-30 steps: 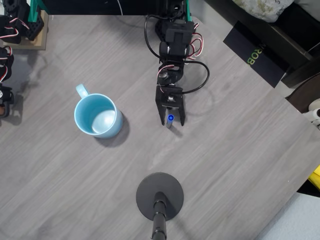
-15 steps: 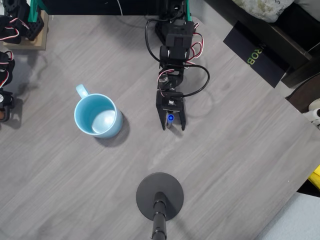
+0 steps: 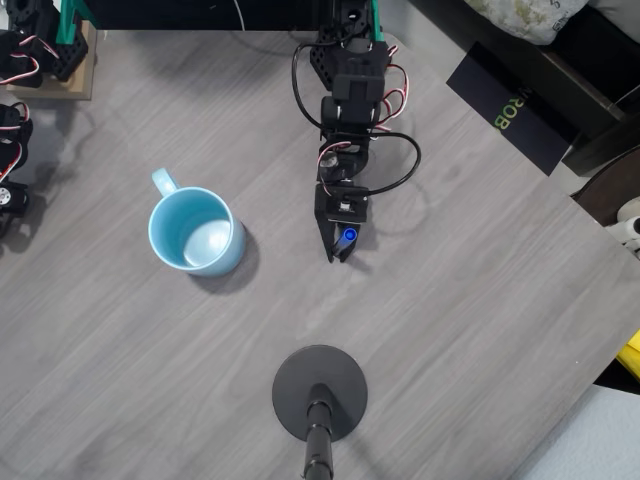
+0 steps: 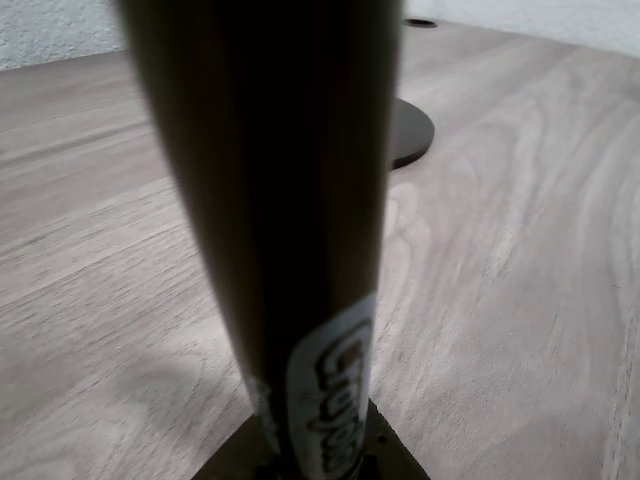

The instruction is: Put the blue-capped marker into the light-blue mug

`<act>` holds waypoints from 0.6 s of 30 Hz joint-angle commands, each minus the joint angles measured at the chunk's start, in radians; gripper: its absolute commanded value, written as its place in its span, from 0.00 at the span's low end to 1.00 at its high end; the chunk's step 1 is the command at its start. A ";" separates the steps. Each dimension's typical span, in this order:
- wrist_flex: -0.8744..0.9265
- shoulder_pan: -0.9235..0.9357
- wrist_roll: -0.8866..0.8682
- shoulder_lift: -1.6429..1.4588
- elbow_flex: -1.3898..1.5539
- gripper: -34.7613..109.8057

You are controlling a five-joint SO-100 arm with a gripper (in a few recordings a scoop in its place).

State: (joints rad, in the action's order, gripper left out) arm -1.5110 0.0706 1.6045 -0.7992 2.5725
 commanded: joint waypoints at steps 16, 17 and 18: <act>-0.067 0.037 0.061 -0.370 0.153 0.24; -0.038 0.043 0.061 -0.416 0.167 0.24; -0.011 0.048 0.061 -0.465 0.179 0.24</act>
State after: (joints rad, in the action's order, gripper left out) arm -1.4972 0.1012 1.6122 -1.1075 2.7197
